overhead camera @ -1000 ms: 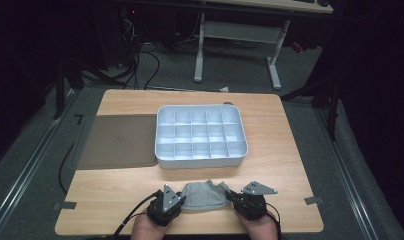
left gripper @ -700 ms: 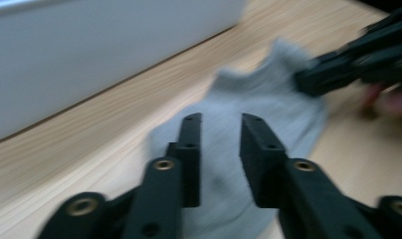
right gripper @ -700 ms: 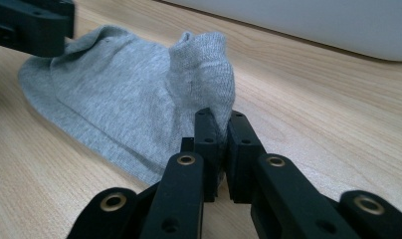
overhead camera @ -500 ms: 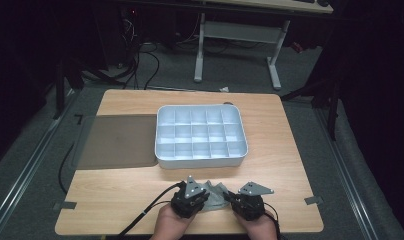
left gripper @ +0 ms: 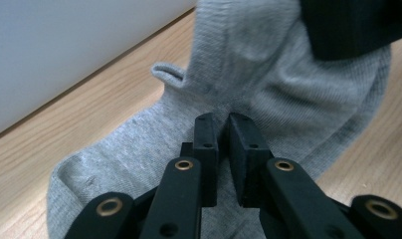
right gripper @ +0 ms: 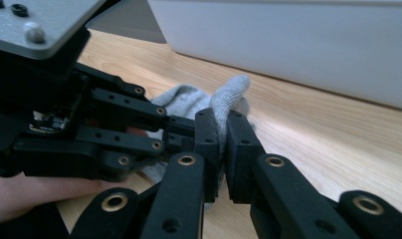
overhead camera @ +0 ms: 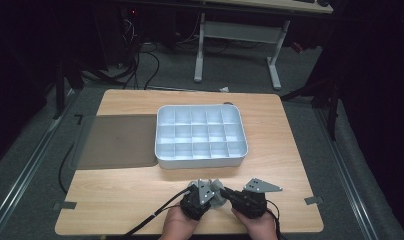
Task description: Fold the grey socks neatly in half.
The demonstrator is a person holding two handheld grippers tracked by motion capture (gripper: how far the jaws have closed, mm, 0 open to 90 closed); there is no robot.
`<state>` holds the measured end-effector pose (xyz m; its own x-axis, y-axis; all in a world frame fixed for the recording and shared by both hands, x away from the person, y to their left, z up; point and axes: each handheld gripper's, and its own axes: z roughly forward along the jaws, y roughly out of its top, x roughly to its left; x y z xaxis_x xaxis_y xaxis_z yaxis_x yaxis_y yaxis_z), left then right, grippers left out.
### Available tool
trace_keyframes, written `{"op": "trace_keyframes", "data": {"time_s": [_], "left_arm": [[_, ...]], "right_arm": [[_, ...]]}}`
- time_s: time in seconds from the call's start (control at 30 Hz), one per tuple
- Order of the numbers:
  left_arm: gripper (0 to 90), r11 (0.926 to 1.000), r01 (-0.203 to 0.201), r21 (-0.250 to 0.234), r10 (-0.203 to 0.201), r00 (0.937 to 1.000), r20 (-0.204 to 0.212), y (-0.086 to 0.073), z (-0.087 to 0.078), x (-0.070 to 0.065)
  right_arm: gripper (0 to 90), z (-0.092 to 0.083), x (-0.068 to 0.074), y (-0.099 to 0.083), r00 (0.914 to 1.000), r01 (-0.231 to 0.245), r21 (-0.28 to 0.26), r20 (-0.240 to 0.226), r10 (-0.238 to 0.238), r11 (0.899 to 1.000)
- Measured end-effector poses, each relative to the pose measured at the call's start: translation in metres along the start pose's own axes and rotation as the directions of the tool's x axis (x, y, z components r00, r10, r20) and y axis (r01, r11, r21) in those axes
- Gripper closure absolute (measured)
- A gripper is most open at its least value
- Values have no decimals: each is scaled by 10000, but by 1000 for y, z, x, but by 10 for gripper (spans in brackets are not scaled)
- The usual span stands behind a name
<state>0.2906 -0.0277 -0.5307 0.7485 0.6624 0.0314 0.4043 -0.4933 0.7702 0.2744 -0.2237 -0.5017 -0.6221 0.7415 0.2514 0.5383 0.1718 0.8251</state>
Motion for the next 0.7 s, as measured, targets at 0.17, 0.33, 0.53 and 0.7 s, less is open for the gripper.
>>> {"op": "trace_keyframes", "data": {"time_s": [0.17,0.33,0.53,0.7], "left_arm": [[725,9999,129,1,-128,9997,190,1,-5,6],[682,9935,707,-897,-728,9971,-203,-14,-44,33],[598,9817,1493,-1186,-1531,9879,-240,-36,-57,52],[559,9808,1709,-940,-1704,9853,135,-44,-50,55]], "right_arm": [[867,3,0,-2,9994,131,85,308,-134,9999],[865,3,-1,-6,9989,185,211,430,-194,9996],[862,3,-1,-6,9985,185,243,515,-198,9995],[860,4,0,-7,9975,213,323,670,-234,9993]]}}
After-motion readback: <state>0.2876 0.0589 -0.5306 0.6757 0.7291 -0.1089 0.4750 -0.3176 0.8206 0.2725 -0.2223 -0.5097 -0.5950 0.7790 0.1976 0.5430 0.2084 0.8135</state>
